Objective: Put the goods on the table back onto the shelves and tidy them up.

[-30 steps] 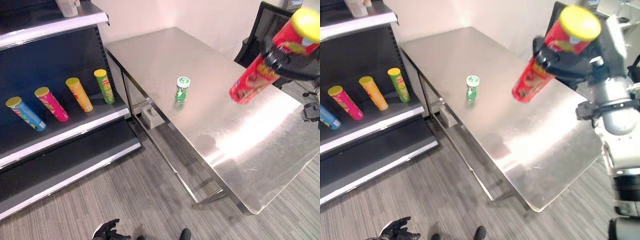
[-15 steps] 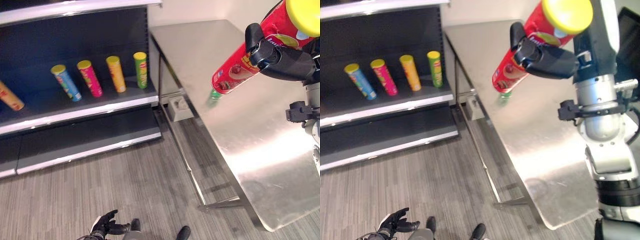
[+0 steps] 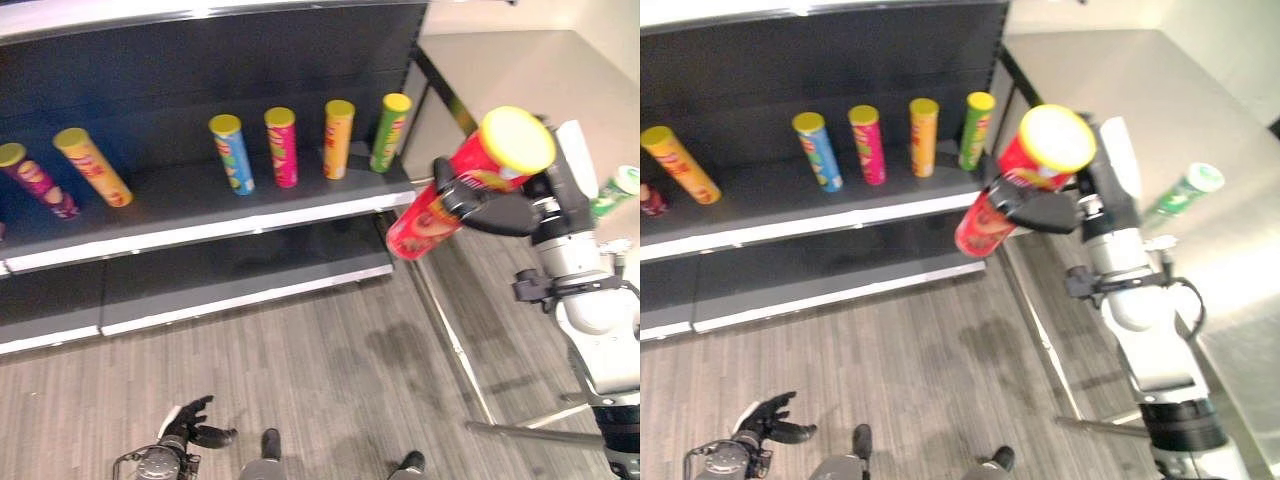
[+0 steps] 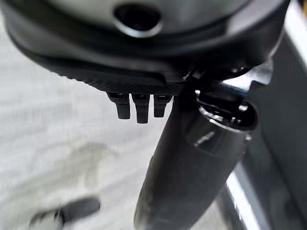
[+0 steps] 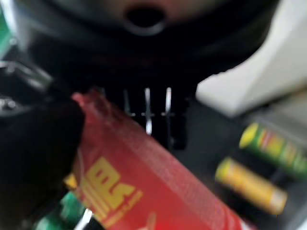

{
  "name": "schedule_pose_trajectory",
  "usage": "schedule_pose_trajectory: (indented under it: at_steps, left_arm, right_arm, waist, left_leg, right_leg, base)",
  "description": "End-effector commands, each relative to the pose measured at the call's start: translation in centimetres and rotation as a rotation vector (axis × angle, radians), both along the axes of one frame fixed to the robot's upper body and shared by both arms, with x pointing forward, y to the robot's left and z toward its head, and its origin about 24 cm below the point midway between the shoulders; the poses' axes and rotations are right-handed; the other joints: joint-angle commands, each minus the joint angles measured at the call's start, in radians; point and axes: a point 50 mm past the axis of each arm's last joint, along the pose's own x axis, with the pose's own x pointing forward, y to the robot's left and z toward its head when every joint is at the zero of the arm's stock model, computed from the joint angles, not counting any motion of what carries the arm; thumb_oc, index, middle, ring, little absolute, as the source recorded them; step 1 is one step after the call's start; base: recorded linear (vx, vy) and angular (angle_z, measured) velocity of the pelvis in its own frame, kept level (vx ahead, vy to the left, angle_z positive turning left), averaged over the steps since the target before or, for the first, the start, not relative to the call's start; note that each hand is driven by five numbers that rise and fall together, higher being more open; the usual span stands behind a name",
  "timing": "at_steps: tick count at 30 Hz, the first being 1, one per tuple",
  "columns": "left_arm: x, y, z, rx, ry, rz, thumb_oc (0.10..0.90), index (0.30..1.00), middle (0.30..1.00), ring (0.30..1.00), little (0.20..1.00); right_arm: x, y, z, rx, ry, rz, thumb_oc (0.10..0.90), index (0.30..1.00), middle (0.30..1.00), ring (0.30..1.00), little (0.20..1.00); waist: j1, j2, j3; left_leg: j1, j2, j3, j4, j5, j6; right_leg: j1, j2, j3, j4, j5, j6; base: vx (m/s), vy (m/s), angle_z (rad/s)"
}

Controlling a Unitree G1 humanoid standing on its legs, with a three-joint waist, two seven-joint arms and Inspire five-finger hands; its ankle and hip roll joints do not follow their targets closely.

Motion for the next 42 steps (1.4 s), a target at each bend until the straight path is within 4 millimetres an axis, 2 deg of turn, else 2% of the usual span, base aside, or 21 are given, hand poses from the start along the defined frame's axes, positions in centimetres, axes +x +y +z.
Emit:
schedule_pose_trajectory:
  at_steps: [1, 4, 7, 11, 12, 14, 15, 16, 17, 18, 19, 21, 24, 26, 28, 31, 33, 35, 37, 40, 42]
  left_arm:
    - [-3.2, 0.4, -1.0, 0.017, 0.083, -0.015, 0.8, 0.9, 0.9, 0.9, 0.9]
    - [-3.1, -0.2, -1.1, -0.004, 0.078, -0.022, 0.8, 0.9, 0.9, 0.9, 0.9]
    - [-4.4, -1.1, -1.8, -0.046, 0.098, 0.011, 0.8, 0.9, 0.9, 0.9, 0.9]
    - [-5.3, -2.2, -2.5, -0.09, 0.121, 0.031, 0.8, 0.9, 0.9, 0.9, 0.9]
    - [-4.8, -3.1, -2.5, -0.11, 0.107, 0.019, 0.8, 0.9, 0.9, 0.9, 0.9]
    - [-5.0, -3.3, -2.6, -0.117, 0.11, 0.016, 0.8, 0.9, 0.9, 0.9, 0.9]
    - [-5.2, -3.4, -2.7, -0.112, 0.124, 0.011, 0.8, 0.9, 0.9, 0.9, 0.9]
    - [-5.2, -3.2, -2.8, -0.091, 0.132, 0.006, 0.8, 0.9, 0.9, 0.9, 0.9]
    - [-5.2, -3.2, -2.8, -0.091, 0.132, 0.006, 0.8, 0.9, 0.9, 0.9, 0.9]
    - [-5.1, -2.8, -2.6, -0.068, 0.126, 0.008, 0.8, 0.9, 0.9, 0.9, 0.9]
    - [-5.2, -2.8, -2.7, -0.059, 0.137, 0.002, 0.8, 0.9, 0.9, 0.9, 0.9]
    - [-5.1, -2.8, -2.7, -0.042, 0.148, -0.021, 0.8, 0.9, 0.9, 0.9, 0.9]
    - [-4.9, -2.6, -2.6, -0.015, 0.155, -0.053, 0.8, 0.9, 0.9, 0.9, 0.9]
    - [-4.0, -1.4, -2.0, 0.052, 0.143, -0.067, 0.8, 0.9, 0.9, 0.9, 0.9]
    - [-3.9, -0.9, -1.8, 0.071, 0.14, -0.055, 0.8, 0.9, 0.9, 0.9, 0.9]
    - [-3.9, -0.2, -1.6, 0.091, 0.145, -0.051, 0.8, 0.9, 0.9, 0.9, 0.9]
    - [-3.9, -0.1, -1.5, 0.096, 0.145, -0.054, 0.8, 0.9, 0.9, 0.9, 0.9]
    - [-4.0, -0.2, -1.7, 0.091, 0.15, -0.056, 0.8, 0.9, 0.9, 0.9, 0.9]
    - [-4.1, -0.8, -1.9, 0.076, 0.154, -0.056, 0.8, 0.9, 0.9, 0.9, 0.9]
    - [-3.8, -1.1, -1.9, 0.057, 0.142, -0.054, 0.8, 0.9, 0.9, 0.9, 0.9]
    - [-3.8, -1.4, -2.0, 0.054, 0.137, -0.067, 0.8, 0.9, 0.9, 0.9, 0.9]
  right_arm:
    - [-2.2, 1.4, 7.0, -0.006, -0.336, 0.099, 0.4, 0.3, 0.3, 0.3, 0.3]
    - [-1.7, 2.8, 6.1, -0.079, -0.29, 0.139, 0.4, 0.3, 0.3, 0.3, 0.3]
    - [-1.0, 4.2, 5.0, -0.085, -0.238, 0.185, 0.4, 0.3, 0.3, 0.3, 0.3]
    - [-1.0, 3.9, 2.9, -0.121, -0.17, 0.157, 0.4, 0.3, 0.3, 0.3, 0.3]
    - [-0.7, 3.5, 2.1, -0.184, -0.15, 0.101, 0.4, 0.3, 0.3, 0.3, 0.3]
    - [-0.4, 3.5, 1.3, -0.214, -0.12, 0.079, 0.4, 0.3, 0.3, 0.3, 0.3]
    - [-0.2, 3.5, 0.9, -0.21, -0.104, 0.075, 0.4, 0.3, 0.3, 0.3, 0.3]
    - [0.3, 3.7, 0.2, -0.199, -0.082, 0.067, 0.4, 0.3, 0.3, 0.3, 0.3]
    - [0.3, 3.7, 0.2, -0.199, -0.082, 0.068, 0.4, 0.3, 0.3, 0.3, 0.3]
    - [0.7, 3.3, -0.5, -0.187, -0.064, 0.027, 0.4, 0.3, 0.3, 0.3, 0.3]
    - [0.6, 3.2, -0.7, -0.184, -0.064, 0.009, 0.4, 0.3, 0.3, 0.3, 0.3]
    - [0.5, 2.8, -0.8, -0.182, -0.067, -0.02, 0.4, 0.3, 0.3, 0.3, 0.3]
    - [0.4, 2.9, -0.7, -0.179, -0.089, -0.039, 0.4, 0.3, 0.3, 0.3, 0.3]
    - [0.7, 4.1, -0.3, -0.153, -0.129, -0.033, 0.4, 0.3, 0.3, 0.3, 0.3]
    - [0.9, 4.6, 0.0, -0.15, -0.147, -0.028, 0.4, 0.3, 0.3, 0.3, 0.3]
    - [0.9, 5.1, -0.1, -0.144, -0.15, -0.017, 0.4, 0.3, 0.3, 0.3, 0.3]
    - [0.9, 5.3, -0.3, -0.138, -0.141, -0.008, 0.4, 0.3, 0.3, 0.3, 0.3]
    - [1.0, 5.5, -0.1, -0.13, -0.146, 0.0, 0.4, 0.3, 0.3, 0.3, 0.3]
    - [1.3, 6.0, 0.0, -0.115, -0.142, 0.025, 0.4, 0.3, 0.3, 0.3, 0.3]
    - [1.6, 6.1, -0.3, -0.12, -0.128, 0.026, 0.4, 0.3, 0.3, 0.3, 0.3]
    - [1.8, 6.0, -0.7, -0.111, -0.108, 0.017, 0.4, 0.3, 0.3, 0.3, 0.3]
  waist:
    - [0.014, -0.068, -0.097]
    - [0.024, -0.084, -0.071]
    - [0.046, -0.099, -0.083]
    - [0.055, -0.088, -0.062]
    - [0.043, -0.081, -0.042]
    - [0.04, -0.077, -0.047]
    - [0.041, -0.078, -0.05]
    - [0.042, -0.085, -0.056]
    - [0.041, -0.085, -0.056]
    - [0.042, -0.082, -0.062]
    - [0.035, -0.057, -0.085]
    - [0.032, -0.039, -0.105]
    - [0.033, -0.037, -0.113]
    - [0.038, -0.04, -0.103]
    - [0.037, -0.04, -0.092]
    - [0.032, -0.033, -0.074]
    - [0.023, -0.036, -0.062]
    - [0.021, -0.035, -0.064]
    - [0.01, -0.041, -0.056]
    - [0.0, -0.05, -0.041]
    - [0.005, -0.059, -0.045]
  left_leg:
    - [0.048, -0.021, 0.035, -0.073, -0.025, -0.059]
    - [0.045, -0.057, 0.018, -0.073, -0.018, -0.047]
    - [0.041, -0.084, -0.005, -0.073, -0.018, -0.044]
    - [0.02, -0.097, -0.022, 0.003, -0.027, -0.045]
    - [-0.041, -0.076, 0.023, 0.077, -0.025, -0.066]
    - [-0.061, -0.034, 0.068, 0.07, -0.012, -0.072]
    - [-0.068, -0.01, 0.073, 0.055, 0.001, -0.077]
    - [-0.082, 0.046, 0.067, 0.019, 0.042, -0.088]
    - [-0.082, 0.046, 0.067, 0.018, 0.043, -0.088]
    - [-0.099, 0.145, 0.069, -0.041, 0.105, -0.105]
    - [-0.081, 0.166, 0.087, -0.073, 0.111, -0.126]
    - [-0.081, 0.145, 0.082, -0.073, 0.102, -0.14]
    - [-0.063, 0.102, 0.091, -0.073, 0.089, -0.129]
    - [-0.02, 0.024, 0.119, -0.073, 0.033, -0.073]
    - [0.0, -0.003, 0.138, -0.073, 0.012, -0.046]
    - [0.025, -0.026, 0.151, -0.073, -0.013, -0.021]
    - [0.047, -0.037, 0.154, -0.073, -0.028, -0.018]
    - [0.048, -0.043, 0.151, -0.073, -0.033, -0.019]
    - [0.06, -0.045, 0.133, -0.073, -0.047, -0.024]
    - [0.079, -0.045, 0.11, -0.073, -0.057, -0.028]
    - [0.081, -0.052, 0.086, -0.073, -0.055, -0.03]
  right_leg:
    - [-0.012, 0.09, -0.013, -0.053, 0.009, 0.033]
    - [-0.016, 0.193, 0.034, -0.104, -0.015, 0.0]
    - [0.049, 0.215, 0.088, -0.235, 0.024, -0.003]
    - [0.11, 0.204, 0.06, -0.288, 0.029, -0.002]
    - [0.127, 0.176, 0.01, -0.296, 0.025, 0.002]
    - [0.129, 0.162, -0.007, -0.299, 0.023, 0.011]
    - [0.128, 0.152, -0.008, -0.299, 0.024, 0.017]
    - [0.122, 0.135, -0.012, -0.298, 0.019, 0.025]
    - [0.122, 0.135, -0.012, -0.298, 0.019, 0.025]
    - [0.125, 0.11, -0.023, -0.291, -0.016, 0.038]
    - [0.141, 0.107, -0.037, -0.289, -0.021, 0.049]
    - [0.154, 0.091, -0.045, -0.29, -0.013, 0.051]
    - [0.167, 0.045, -0.051, -0.274, -0.002, 0.065]
    - [0.133, -0.045, -0.025, -0.155, 0.017, 0.082]
    - [0.097, -0.084, -0.009, -0.072, 0.035, 0.083]
    - [0.048, -0.107, -0.001, 0.043, 0.057, 0.075]
    - [0.018, -0.086, 0.033, 0.058, 0.059, 0.072]
    - [0.011, -0.054, 0.038, -0.013, 0.055, 0.068]
    - [-0.033, -0.004, 0.079, -0.135, 0.094, 0.079]
    - [-0.08, 0.025, 0.15, -0.21, 0.135, 0.097]
    - [-0.046, 0.029, 0.163, -0.255, 0.142, 0.096]
  base:
    - [-0.03, 0.093, 0.25]
    - [-0.03, 0.029, 0.22]
    - [0.05, -0.044, 0.07]
    - [0.02, -0.016, 0.55]
    - [-0.07, 0.082, 0.9]
    - [-0.01, 0.127, 1.03]
    - [0.09, 0.195, 0.92]
    - [0.07, 0.155, 0.57]
    - [0.18, 0.312, 0.22]
    - [0.25, 0.379, 0.2]
    - [0.31, 0.466, 0.09]
    - [0.22, 0.331, 0.09]
    - [0.14, 0.264, 0.21]
    - [0.17, 0.537, 0.18]
    - [0.07, 0.35, -0.08]
    - [0.05, 0.191, -0.13]
    - [0.08, 0.116, -0.07]
    - [0.1, -0.01, -0.07]
    - [0.12, -0.095, -0.02]
    - [0.11, -0.104, -0.11]
    - [0.11, -0.129, -0.07]
